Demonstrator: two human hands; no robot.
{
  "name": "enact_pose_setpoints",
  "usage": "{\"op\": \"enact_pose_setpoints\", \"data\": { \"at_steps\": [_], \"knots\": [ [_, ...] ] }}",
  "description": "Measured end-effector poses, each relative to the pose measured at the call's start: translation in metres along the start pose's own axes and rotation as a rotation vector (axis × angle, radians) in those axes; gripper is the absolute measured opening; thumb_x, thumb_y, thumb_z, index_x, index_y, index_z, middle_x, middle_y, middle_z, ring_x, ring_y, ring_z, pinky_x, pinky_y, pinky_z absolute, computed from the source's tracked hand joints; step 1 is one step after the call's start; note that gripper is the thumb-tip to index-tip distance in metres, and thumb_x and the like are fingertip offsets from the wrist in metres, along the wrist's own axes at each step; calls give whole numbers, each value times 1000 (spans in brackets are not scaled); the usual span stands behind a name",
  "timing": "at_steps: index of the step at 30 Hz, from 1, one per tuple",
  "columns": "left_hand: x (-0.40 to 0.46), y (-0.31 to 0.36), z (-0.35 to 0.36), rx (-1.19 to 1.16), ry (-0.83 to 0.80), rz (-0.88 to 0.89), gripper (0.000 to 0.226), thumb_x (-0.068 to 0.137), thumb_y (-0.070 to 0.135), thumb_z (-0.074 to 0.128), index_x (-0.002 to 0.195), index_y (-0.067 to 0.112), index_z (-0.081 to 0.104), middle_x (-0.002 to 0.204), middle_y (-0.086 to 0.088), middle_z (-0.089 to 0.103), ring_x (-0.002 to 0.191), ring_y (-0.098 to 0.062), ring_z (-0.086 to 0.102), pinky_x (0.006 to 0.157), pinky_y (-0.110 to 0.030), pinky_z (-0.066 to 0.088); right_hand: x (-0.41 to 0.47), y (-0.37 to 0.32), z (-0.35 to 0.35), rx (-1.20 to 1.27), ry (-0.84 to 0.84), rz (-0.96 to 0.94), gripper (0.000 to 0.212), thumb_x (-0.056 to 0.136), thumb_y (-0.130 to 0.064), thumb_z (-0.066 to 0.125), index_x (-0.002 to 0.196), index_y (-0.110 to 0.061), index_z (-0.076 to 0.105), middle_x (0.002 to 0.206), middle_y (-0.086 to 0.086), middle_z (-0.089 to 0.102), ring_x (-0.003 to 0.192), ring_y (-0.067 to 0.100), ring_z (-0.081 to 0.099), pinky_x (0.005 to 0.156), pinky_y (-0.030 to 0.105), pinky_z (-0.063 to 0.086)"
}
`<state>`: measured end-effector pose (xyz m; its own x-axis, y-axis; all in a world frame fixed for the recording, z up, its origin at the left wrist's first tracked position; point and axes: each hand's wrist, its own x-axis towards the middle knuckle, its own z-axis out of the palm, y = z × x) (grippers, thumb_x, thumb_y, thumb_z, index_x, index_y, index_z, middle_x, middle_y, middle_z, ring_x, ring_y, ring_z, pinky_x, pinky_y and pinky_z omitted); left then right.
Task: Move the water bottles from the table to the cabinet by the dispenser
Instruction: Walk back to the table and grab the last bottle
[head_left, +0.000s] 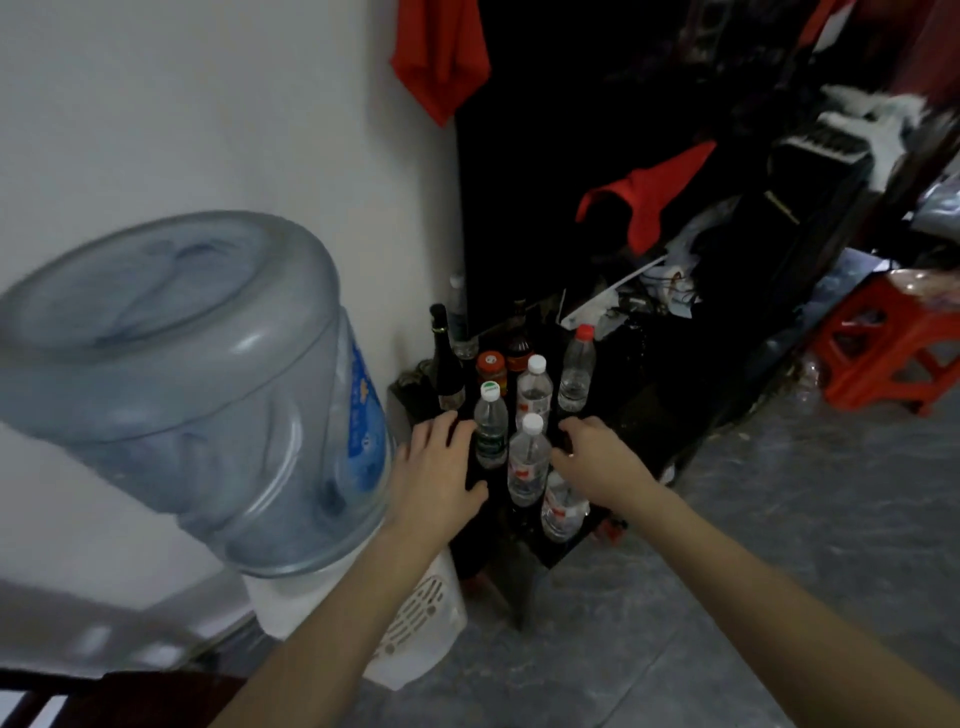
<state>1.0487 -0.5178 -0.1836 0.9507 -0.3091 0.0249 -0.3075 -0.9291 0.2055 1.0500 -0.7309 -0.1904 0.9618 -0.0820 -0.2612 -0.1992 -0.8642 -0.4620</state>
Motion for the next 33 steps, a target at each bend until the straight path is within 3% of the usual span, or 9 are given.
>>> {"op": "enact_pose_setpoints", "data": {
  "at_steps": [9,15,18,24,28,33],
  "knots": [
    [-104,-19,-45,-11,112,16,59,94,42,57,147,26,39,161,3,28,145,-20,31,113,-37,31,-104,-53,36,-248,180,-134,64,94,-34,53,151,-17,29,150,9,37,132,31,41,92,42,50],
    [-183,-35,-55,2,114,-17,61,90,40,61,147,26,42,161,-1,32,142,-25,35,111,-39,31,-172,-77,70,-302,129,-130,62,90,-33,59,145,-18,36,147,8,38,133,32,40,87,45,53],
    [-219,-39,-58,38,78,-57,65,93,46,58,152,28,34,163,-1,26,145,-25,31,115,-40,28,-201,-89,79,-309,100,-146,65,90,-34,57,149,-19,33,152,7,33,136,31,38,93,45,50],
    [-280,-48,-71,64,87,-203,67,94,49,56,153,28,30,167,-3,18,150,-28,24,119,-46,23,-241,-126,77,-330,84,-304,69,93,-35,54,154,-21,26,160,7,27,144,30,31,105,46,44],
    [-327,-53,-81,91,145,-324,67,92,49,58,150,25,36,165,-5,26,147,-32,30,117,-48,28,-263,-155,82,-343,63,-443,66,95,-37,54,153,-21,27,159,6,27,143,28,32,106,43,41],
    [-385,-50,-89,128,145,-517,64,95,53,53,150,27,33,167,-3,20,151,-30,25,119,-47,25,-297,-179,103,-340,0,-617,66,95,-38,53,153,-21,26,159,6,27,142,27,32,108,43,38]
  ]
}}
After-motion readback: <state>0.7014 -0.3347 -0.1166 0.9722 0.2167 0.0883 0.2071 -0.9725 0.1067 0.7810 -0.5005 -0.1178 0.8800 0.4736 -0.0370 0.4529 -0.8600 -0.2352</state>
